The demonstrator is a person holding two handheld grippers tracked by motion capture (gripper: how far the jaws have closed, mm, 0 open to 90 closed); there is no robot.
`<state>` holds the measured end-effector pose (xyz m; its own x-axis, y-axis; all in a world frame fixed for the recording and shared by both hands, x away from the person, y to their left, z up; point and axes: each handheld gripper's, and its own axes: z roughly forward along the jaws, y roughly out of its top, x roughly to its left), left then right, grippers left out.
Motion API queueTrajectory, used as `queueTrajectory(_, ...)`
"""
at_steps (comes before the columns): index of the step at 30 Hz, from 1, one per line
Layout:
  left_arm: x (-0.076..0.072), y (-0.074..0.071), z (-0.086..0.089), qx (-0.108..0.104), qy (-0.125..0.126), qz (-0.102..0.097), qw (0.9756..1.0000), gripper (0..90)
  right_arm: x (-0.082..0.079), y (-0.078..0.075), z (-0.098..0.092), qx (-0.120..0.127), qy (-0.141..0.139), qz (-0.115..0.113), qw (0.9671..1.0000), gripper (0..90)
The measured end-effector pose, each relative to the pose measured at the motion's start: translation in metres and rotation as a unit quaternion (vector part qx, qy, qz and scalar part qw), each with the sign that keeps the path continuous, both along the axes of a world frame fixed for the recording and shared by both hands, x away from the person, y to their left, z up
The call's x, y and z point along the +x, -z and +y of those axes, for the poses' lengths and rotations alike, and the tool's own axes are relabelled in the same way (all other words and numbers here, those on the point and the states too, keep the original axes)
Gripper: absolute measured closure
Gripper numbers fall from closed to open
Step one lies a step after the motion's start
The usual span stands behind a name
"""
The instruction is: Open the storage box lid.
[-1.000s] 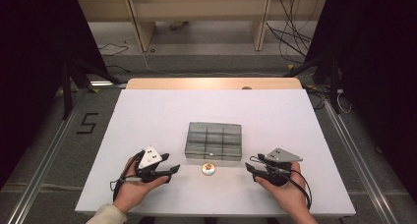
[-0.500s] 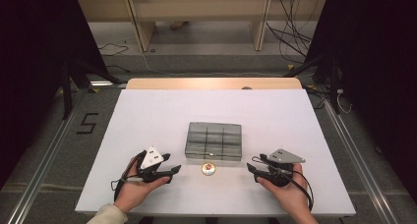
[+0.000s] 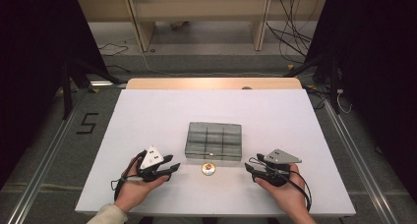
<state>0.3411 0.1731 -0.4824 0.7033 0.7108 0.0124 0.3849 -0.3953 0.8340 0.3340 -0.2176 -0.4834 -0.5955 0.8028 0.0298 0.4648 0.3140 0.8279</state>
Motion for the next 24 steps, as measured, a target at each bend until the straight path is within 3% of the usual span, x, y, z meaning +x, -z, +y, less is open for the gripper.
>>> queueTrajectory(2, 0.0, -0.002, 0.0, 0.001, 0.005, -0.001, 1.0, 72.5, 0.0, 0.0, 0.0, -0.003, -0.006, -0.003, 1.0, 54.2)
queueTrajectory(3, 0.001, -0.003, -0.001, 0.004, 0.009, 0.001, 1.0, 81.5, 0.0, -0.002, -0.001, -0.005, -0.009, -0.01, 0.9999, 67.3)
queueTrajectory(4, 0.001, -0.003, -0.001, 0.004, 0.009, 0.001, 1.0, 84.9, 0.0, -0.002, -0.001, -0.005, -0.009, -0.01, 0.9999, 67.3)
queueTrajectory(9, 0.009, -0.004, -0.007, 0.007, 0.009, 0.004, 0.9999, 89.3, 0.001, -0.006, -0.006, -0.006, -0.01, -0.032, 0.9994, 89.4)
queueTrajectory(14, 0.017, -0.002, -0.015, 0.014, 0.009, 0.004, 0.9999, 89.4, 0.005, -0.003, -0.008, -0.012, -0.027, -0.026, 0.9992, 90.0)
queueTrajectory(19, 0.023, 0.002, -0.019, 0.025, 0.007, 0.0, 0.9997, 89.3, 0.007, -0.003, 0.001, -0.013, -0.047, -0.02, 0.9986, 90.0)
queueTrajectory(24, 0.028, 0.007, -0.019, 0.025, 0.005, 0.007, 0.9996, 89.3, 0.011, -0.002, 0.006, -0.011, -0.05, -0.016, 0.9985, 90.0)
